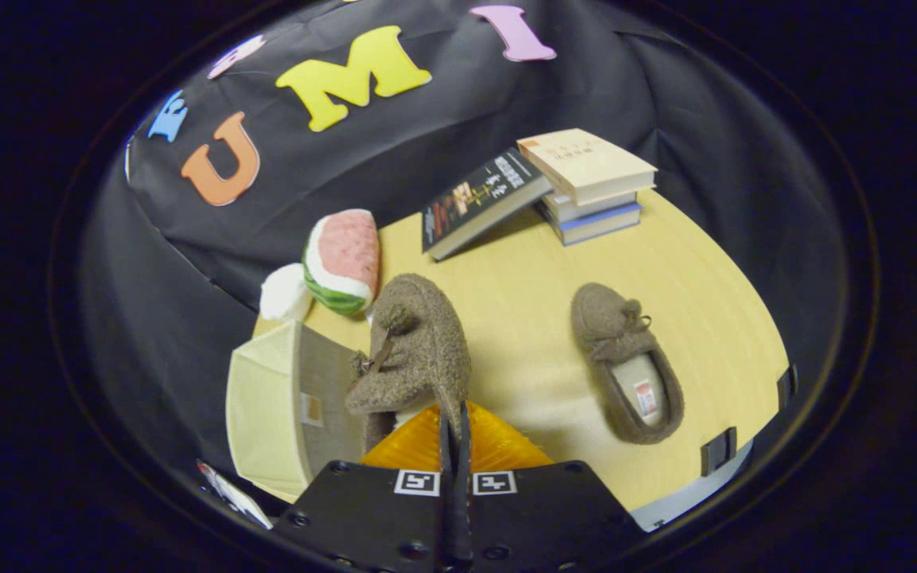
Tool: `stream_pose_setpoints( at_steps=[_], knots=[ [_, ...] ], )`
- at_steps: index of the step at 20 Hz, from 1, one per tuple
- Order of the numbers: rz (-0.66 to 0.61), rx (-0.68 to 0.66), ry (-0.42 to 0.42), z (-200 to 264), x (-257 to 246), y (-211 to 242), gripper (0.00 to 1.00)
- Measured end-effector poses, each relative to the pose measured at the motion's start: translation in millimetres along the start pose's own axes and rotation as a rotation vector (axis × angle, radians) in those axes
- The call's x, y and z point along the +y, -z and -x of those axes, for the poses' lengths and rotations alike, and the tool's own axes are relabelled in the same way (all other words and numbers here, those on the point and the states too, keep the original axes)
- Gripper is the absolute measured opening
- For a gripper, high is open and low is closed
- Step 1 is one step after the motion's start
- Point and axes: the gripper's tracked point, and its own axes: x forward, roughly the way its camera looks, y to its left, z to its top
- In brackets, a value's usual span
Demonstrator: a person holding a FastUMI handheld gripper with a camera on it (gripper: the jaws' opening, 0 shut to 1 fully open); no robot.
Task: Open the storage box then place both shoes into the box .Put the left shoe in first, then the right shoe, with the right side of both shoes facing outward in a uniform manner.
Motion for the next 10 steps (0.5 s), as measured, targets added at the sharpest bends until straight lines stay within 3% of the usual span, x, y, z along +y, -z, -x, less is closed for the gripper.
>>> stream_pose_setpoints(
  at_steps=[4, 10],
  knots=[
    [0.010, -0.053, -0.076, 24.6, 79.5, -14.3, 0.00],
    [0.039, -0.018, -0.134, 2.4, 177.9, 22.4, 0.00]
  ],
)
